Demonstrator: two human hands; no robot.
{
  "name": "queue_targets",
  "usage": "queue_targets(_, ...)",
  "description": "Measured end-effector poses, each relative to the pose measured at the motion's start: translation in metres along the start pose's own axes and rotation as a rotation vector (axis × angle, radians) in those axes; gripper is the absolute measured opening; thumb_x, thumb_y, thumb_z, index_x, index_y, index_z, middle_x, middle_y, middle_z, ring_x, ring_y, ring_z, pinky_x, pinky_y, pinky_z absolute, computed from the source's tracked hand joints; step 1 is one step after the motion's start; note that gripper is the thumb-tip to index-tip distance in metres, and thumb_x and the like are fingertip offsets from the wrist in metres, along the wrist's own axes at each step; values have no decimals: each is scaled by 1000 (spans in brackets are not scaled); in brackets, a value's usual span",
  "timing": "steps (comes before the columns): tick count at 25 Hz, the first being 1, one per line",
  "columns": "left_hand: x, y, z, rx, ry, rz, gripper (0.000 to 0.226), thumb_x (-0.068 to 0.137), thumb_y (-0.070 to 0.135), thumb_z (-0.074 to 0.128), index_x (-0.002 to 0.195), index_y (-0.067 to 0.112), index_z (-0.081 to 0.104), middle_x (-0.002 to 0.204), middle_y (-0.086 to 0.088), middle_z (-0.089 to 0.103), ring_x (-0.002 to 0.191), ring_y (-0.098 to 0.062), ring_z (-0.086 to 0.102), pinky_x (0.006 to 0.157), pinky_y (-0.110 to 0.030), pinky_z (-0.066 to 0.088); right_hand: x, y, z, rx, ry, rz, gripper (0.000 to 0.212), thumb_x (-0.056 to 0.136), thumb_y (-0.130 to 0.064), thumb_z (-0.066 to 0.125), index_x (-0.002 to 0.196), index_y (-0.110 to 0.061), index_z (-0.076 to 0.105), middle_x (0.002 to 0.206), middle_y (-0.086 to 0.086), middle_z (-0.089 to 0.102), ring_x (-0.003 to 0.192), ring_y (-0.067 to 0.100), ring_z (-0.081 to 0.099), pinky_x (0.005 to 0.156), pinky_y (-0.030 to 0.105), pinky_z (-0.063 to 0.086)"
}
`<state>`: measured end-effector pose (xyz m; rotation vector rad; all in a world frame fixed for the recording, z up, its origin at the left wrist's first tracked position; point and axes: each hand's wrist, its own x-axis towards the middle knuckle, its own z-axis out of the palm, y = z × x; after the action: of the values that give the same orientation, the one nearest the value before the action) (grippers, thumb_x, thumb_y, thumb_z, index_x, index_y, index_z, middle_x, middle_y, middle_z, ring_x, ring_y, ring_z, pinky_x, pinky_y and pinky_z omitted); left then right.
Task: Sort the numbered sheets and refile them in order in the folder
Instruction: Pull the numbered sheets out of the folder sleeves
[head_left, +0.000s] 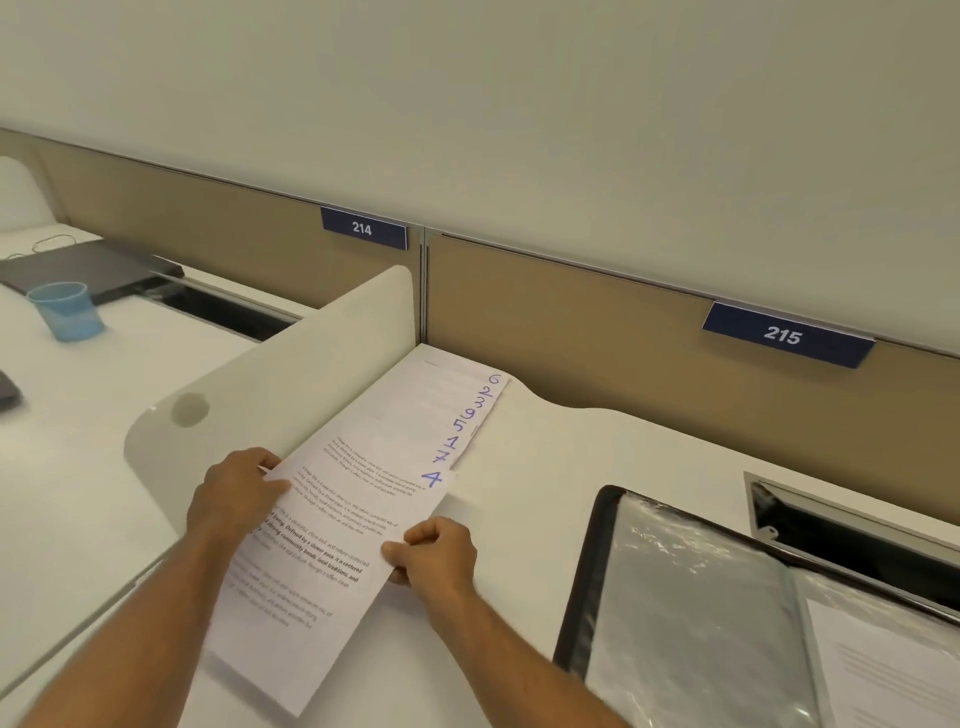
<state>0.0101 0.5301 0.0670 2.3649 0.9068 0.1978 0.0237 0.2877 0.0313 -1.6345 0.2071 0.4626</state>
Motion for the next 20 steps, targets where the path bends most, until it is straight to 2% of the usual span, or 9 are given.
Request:
queue_targets(4,9,-25,3,51,5,-27,16,87,23,71,101,28,67,102,1,65,88,-25,61,78,-36,46,1,6,18,-10,-47,53,15,76,4,75,80,-6,66,89,13,74,52,15,67,54,24,56)
queue_targets(9,16,-39,6,112,0,-47,17,87,22,69,101,30,65,107,0,66,89,-27,61,82,-39,50,2,12,31,-54,-109,61,16,75,2,76,76,-9,65,89,15,73,51,17,66,63,36,63)
queue_targets(12,19,-44,8,125,-4,-70,17,86,22,68,100,31,64,107,1,66,89,-28,61,80,-39,49,4,15,33,-106,-125,59,17,75,2,77,77,-9,63,86,15,72,49,19,64,60,33,62)
queue_targets(17,20,-51,19,177,-5,-86,29,89,26,65,117,30,62,115,-2,65,98,-30,61,86,-39,47,7,18,33,-209,-167,53,18,75,0,75,81,-9,59,67,10,65,45,20,59,56,33,59)
queue_targets(20,19,-51,24,238,6,-74,37,91,31,64,127,29,57,121,-2,64,108,-29,60,94,-41,45,8,20,36,-311,-178,53,17,71,-5,73,82,-12,62,66,8,67,45,18,60,57,35,60)
